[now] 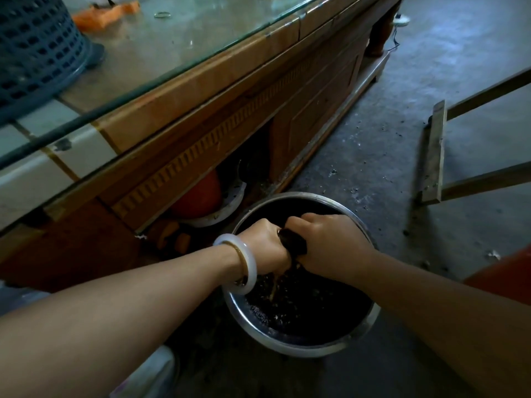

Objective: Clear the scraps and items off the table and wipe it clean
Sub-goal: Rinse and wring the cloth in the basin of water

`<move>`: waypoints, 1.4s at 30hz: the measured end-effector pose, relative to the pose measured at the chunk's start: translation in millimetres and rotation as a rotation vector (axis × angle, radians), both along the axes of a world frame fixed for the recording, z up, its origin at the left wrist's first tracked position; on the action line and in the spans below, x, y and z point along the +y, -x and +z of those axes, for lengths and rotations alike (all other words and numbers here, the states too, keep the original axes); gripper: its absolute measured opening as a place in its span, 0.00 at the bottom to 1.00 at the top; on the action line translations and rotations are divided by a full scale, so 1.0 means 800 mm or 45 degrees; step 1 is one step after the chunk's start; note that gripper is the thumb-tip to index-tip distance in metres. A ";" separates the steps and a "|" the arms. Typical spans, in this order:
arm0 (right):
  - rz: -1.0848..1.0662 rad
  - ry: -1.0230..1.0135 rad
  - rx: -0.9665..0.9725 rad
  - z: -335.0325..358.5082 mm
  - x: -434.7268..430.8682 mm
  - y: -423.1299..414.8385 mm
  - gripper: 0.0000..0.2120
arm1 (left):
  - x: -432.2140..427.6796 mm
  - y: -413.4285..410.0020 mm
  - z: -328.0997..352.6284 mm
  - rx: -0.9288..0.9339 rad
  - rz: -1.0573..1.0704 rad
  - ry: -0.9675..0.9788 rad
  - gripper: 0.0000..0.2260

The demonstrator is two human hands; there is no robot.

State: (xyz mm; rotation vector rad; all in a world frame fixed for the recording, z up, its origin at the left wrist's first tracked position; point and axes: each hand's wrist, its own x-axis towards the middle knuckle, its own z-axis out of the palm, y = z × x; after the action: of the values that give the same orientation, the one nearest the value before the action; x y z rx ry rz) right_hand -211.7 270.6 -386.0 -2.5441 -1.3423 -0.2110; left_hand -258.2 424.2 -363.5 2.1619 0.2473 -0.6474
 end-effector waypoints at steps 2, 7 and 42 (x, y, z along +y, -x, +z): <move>0.043 -0.075 -0.079 -0.004 -0.001 -0.005 0.13 | -0.004 0.004 0.007 0.127 0.103 0.122 0.05; 0.147 -0.163 -0.221 0.001 -0.003 -0.017 0.10 | -0.009 0.009 0.012 0.424 0.253 0.415 0.09; -0.483 -0.184 1.512 0.047 0.015 0.007 0.13 | 0.015 0.001 -0.008 -0.980 -0.510 -0.988 0.14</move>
State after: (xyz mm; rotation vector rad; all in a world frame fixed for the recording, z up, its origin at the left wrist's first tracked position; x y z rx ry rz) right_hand -217.2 282.6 -348.7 -2.0722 -0.3584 0.9414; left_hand -258.8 435.9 -370.2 3.0607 -0.4317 0.1680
